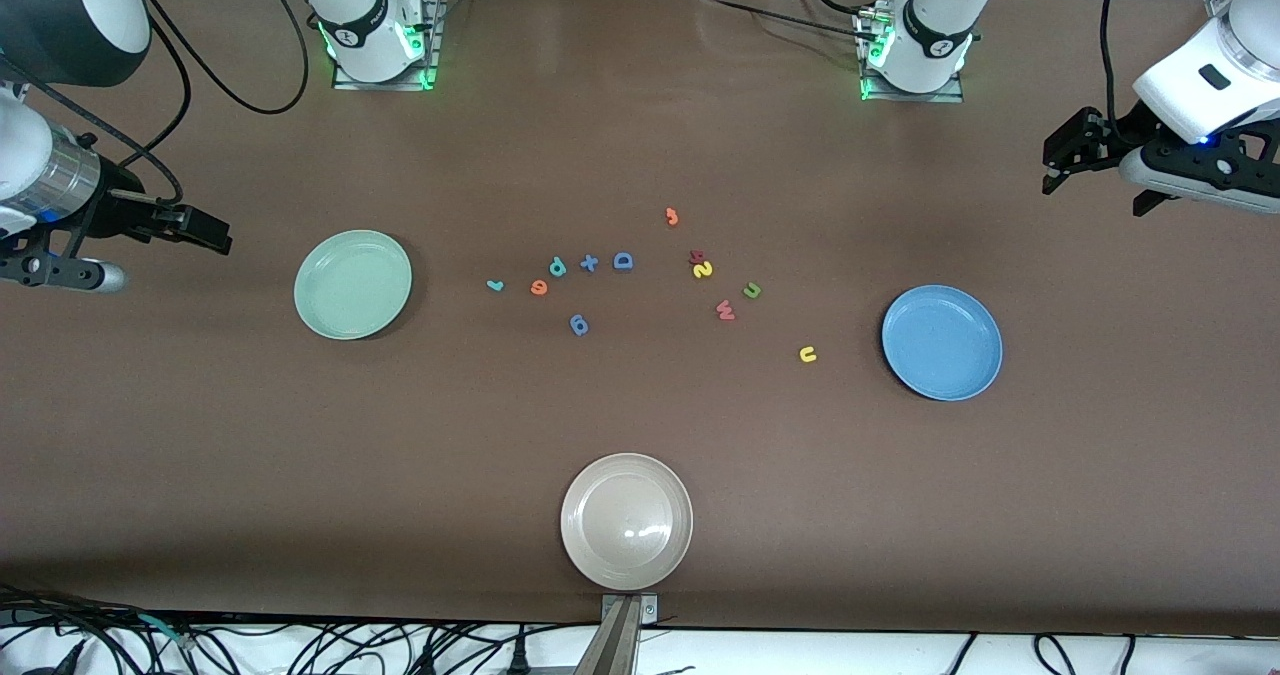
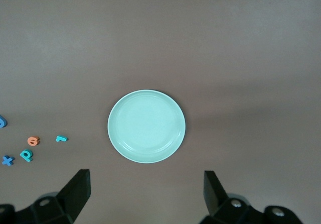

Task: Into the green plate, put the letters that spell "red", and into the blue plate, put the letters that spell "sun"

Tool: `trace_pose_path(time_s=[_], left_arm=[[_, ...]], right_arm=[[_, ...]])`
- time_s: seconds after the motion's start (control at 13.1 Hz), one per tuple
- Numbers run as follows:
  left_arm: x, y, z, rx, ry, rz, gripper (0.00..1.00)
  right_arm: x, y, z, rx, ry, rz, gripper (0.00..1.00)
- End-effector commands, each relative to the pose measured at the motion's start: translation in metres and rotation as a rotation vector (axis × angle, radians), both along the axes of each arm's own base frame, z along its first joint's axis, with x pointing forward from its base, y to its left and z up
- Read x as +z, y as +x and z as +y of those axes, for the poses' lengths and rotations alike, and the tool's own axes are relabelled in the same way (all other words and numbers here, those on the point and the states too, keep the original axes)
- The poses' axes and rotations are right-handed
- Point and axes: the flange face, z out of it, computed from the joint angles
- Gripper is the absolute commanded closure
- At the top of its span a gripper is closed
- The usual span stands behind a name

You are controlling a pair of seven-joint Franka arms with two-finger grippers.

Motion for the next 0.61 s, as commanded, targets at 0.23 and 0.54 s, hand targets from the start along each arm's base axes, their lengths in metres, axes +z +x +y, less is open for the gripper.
trace_pose_path(time_s=[0.23,0.54], left_arm=[[0.0066,0.0014,0.0011,-0.008,-0.013,0.005,0.0],[-0.0015,0.0008,-0.0062,-0.017,-0.011,0.031,0.0]], right_arm=[[0.0086,0.0011,0.0015,0.002,-0.013,-0.002,0.0],[0.007,0.0002,0.0059,0.012,-0.013,0.009,0.0]])
